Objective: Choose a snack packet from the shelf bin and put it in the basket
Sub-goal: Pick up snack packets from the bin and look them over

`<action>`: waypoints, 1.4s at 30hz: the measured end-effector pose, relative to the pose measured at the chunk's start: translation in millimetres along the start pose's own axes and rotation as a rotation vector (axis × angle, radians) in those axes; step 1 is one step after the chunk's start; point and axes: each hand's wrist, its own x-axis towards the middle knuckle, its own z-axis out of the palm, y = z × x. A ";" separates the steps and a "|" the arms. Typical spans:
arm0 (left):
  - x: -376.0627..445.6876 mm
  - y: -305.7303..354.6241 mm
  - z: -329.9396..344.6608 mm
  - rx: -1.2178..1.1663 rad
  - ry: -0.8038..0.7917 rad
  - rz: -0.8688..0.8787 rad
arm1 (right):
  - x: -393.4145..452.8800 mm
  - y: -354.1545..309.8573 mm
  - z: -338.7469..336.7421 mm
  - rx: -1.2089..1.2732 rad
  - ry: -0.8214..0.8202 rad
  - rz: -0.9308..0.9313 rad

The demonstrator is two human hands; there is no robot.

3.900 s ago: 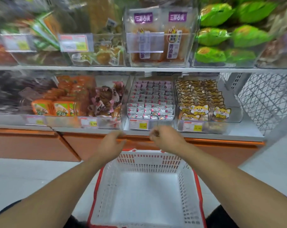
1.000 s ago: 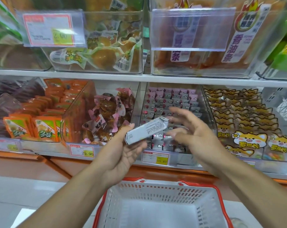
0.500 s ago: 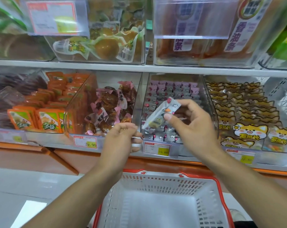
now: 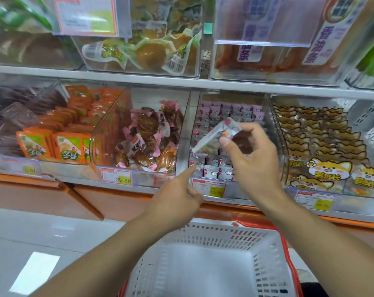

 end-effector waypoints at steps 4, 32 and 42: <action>2.2 0.6 3.4 0.240 0.032 0.035 | 4.7 -2.7 -3.9 0.016 -0.055 -0.030; -1.5 5.5 -2.1 0.236 0.310 0.129 | -4.8 1.0 0.3 -0.320 -0.521 -0.135; -4.4 10.9 -4.2 0.277 0.313 0.249 | 7.7 18.6 1.9 -0.697 -0.590 -0.213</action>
